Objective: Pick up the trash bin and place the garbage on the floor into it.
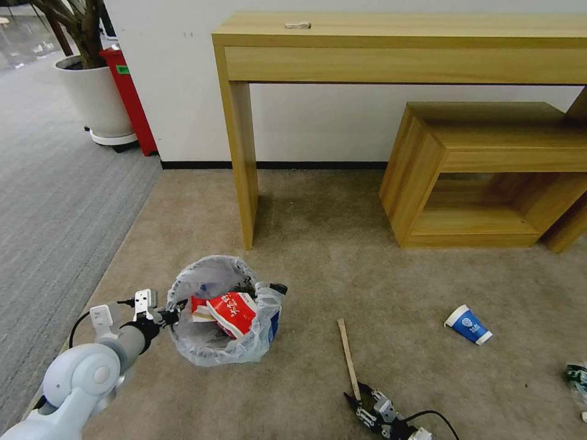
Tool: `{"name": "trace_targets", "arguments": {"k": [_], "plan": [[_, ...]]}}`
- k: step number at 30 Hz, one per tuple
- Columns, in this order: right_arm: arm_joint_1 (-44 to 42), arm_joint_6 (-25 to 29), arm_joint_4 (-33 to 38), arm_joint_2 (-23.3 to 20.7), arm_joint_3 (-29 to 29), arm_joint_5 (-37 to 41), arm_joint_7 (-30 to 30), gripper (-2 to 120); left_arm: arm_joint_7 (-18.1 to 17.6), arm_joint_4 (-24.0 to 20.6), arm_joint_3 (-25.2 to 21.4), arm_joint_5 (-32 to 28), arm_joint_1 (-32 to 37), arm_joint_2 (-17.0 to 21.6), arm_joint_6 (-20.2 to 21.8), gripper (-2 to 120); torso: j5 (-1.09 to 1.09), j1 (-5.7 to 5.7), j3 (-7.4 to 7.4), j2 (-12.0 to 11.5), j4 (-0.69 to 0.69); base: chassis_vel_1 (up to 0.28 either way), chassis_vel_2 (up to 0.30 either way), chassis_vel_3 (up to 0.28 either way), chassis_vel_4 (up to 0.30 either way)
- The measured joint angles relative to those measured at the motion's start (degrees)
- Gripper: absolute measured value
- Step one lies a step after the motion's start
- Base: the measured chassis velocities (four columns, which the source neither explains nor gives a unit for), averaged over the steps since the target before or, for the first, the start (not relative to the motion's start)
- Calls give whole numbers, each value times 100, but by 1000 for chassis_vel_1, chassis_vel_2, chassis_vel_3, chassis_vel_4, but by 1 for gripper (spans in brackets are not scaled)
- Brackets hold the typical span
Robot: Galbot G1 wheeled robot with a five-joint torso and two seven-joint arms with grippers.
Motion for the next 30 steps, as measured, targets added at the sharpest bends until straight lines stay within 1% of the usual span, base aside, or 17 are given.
{"name": "trace_targets", "arguments": {"k": [1, 2, 4, 5, 6, 7, 8, 9, 10, 24, 28, 30], "plan": [[-5, 0, 3, -1, 4, -2, 3, 28, 0, 0, -4, -3, 0, 10, 0, 0, 0, 0, 0, 0, 0, 0, 0, 0, 0], [-5, 0, 3, -1, 4, -2, 3, 28, 0, 0, -4, -3, 0, 10, 0, 0, 0, 0, 0, 0, 0, 0, 0, 0, 0], [-21, -1, 13, -5, 26, -4, 5, 17, -1, 1, -13, -6, -2, 26, -1, 0, 0, 0, 0, 0, 0, 0, 0, 0, 0], [-21, -1, 13, -5, 26, -4, 5, 17, -1, 1, -13, -6, -2, 26, -1, 0, 0, 0, 0, 0, 0, 0, 0, 0, 0], [-24, -2, 15, -5, 31, -11, 5, 14, -1, 4, -15, -7, -4, 30, -3, 0, 0, 0, 0, 0, 0, 0, 0, 0, 0], [-31, -2, 29, -10, 37, -16, 5, 7, -1, 8, -20, -7, -6, 33, -4, 0, 0, 0, 0, 0, 0, 0, 0, 0, 0], [-31, -2, 29, -10, 37, -16, 5, 7, -1, 8, -20, -7, -6, 33, -4, 0, 0, 0, 0, 0, 0, 0, 0, 0, 0], [-33, -3, 42, -18, 44, -16, 5, 2, -2, 8, -23, -8, -9, 34, -4, 0, 0, 0, 0, 0, 0, 0, 0, 0, 0], [-33, -4, 53, -28, 47, -17, 5, 0, -2, 8, -23, -10, -10, 34, -4, 0, 0, 0, 0, 0, 0, 0, 0, 0, 0], [-103, 8, 96, -103, 185, -40, -8, 0, -12, -37, -28, -11, 24, 18, -4, 0, 1, 0, 0, 0, 0, 0, 0, 0, 0], [-127, 31, 135, -139, 254, -38, -28, 0, -16, -37, -31, -5, 34, 17, -4, 0, 1, 0, 0, 0, 0, 0, 0, 0, 0], [-183, 48, 240, -219, 379, -5, -66, 0, -17, 6, -22, 38, 45, 25, -4, 0, 1, 0, 0, 0, 1, 0, 0, 0, 0]]}}
